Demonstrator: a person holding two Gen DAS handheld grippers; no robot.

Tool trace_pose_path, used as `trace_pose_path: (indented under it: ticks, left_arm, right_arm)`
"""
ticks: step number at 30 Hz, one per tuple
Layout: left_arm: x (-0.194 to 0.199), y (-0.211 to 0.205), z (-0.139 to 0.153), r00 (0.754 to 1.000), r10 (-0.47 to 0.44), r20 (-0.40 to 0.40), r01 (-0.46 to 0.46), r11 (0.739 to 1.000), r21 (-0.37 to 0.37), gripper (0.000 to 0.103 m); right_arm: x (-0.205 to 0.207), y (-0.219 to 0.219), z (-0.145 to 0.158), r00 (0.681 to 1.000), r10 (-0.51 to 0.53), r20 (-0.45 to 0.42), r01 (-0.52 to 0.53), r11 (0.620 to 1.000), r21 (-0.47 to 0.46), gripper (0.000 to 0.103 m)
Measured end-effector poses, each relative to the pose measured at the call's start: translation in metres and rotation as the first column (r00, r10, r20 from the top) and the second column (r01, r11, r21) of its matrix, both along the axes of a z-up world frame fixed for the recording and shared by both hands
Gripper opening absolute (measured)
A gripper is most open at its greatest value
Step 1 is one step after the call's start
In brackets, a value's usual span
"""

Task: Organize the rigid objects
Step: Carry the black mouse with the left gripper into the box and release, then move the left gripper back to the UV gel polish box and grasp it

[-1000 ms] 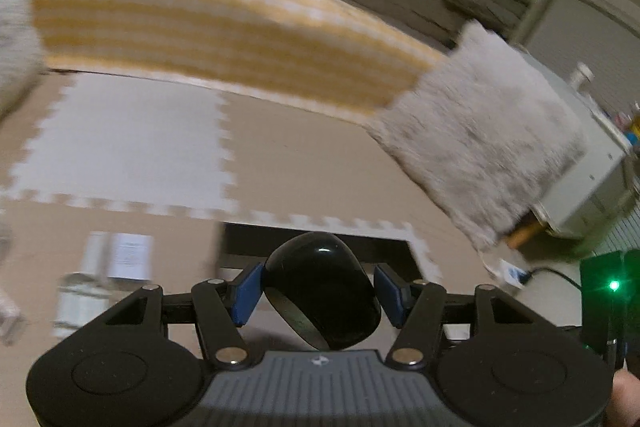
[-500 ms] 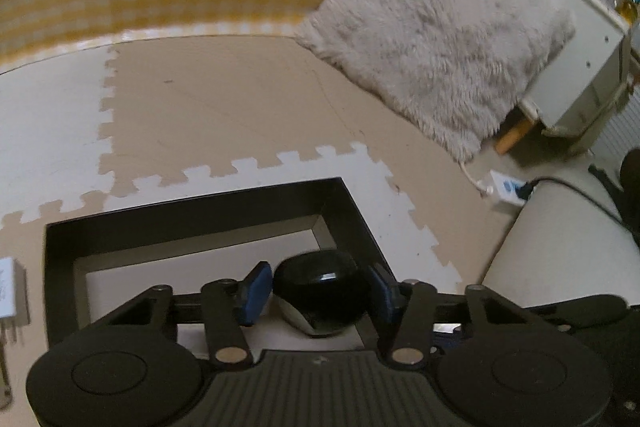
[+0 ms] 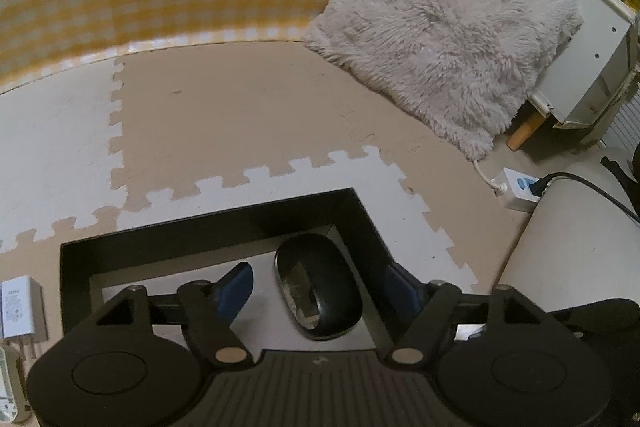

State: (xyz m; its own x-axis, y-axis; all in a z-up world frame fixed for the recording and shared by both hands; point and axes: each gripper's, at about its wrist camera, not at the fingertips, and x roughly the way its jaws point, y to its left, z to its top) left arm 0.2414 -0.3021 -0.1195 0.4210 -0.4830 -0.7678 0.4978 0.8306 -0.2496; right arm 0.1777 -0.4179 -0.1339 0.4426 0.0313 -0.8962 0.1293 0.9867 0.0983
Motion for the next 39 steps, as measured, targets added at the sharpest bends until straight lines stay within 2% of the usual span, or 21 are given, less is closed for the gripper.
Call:
trace_pose_path:
  ticks: [5, 11, 16, 25, 31, 34, 39]
  left_arm:
    - [-0.006, 0.010, 0.002, 1.000, 0.006, 0.007, -0.006, 1.000, 0.012, 0.087]
    - [-0.017, 0.028, 0.006, 1.000, -0.005, 0.022, 0.004, 0.999, 0.041, 0.093]
    - [-0.023, 0.059, 0.018, 1.000, 0.016, 0.027, -0.017, 0.999, 0.028, 0.097]
    - [-0.047, 0.103, 0.046, 0.996, -0.001, 0.089, -0.004, 0.998, 0.056, 0.100]
    - [-0.058, 0.119, 0.046, 0.992, -0.028, 0.123, 0.007, 0.985, 0.172, 0.103]
    - [-0.057, 0.124, 0.036, 0.992, -0.056, 0.110, 0.027, 0.967, 0.252, 0.103]
    - [-0.053, 0.127, 0.016, 0.995, -0.065, 0.081, 0.035, 0.942, 0.334, 0.103]
  right_arm:
    - [0.000, -0.001, 0.000, 1.000, -0.003, -0.001, 0.003, 1.000, 0.005, 0.004]
    - [0.000, -0.002, -0.001, 1.000, -0.008, 0.000, 0.008, 1.000, 0.012, 0.004]
    - [0.000, -0.001, -0.001, 1.000, 0.001, 0.000, -0.001, 1.000, -0.001, 0.004]
    - [0.000, -0.001, -0.001, 1.000, -0.007, 0.000, 0.007, 1.000, 0.010, 0.004]
    - [0.000, -0.001, -0.001, 1.000, -0.007, 0.000, 0.007, 1.000, 0.011, 0.004]
    - [0.000, -0.002, -0.001, 1.000, -0.007, 0.000, 0.007, 1.000, 0.011, 0.005]
    - [0.000, -0.002, -0.001, 1.000, -0.007, 0.000, 0.007, 1.000, 0.010, 0.004]
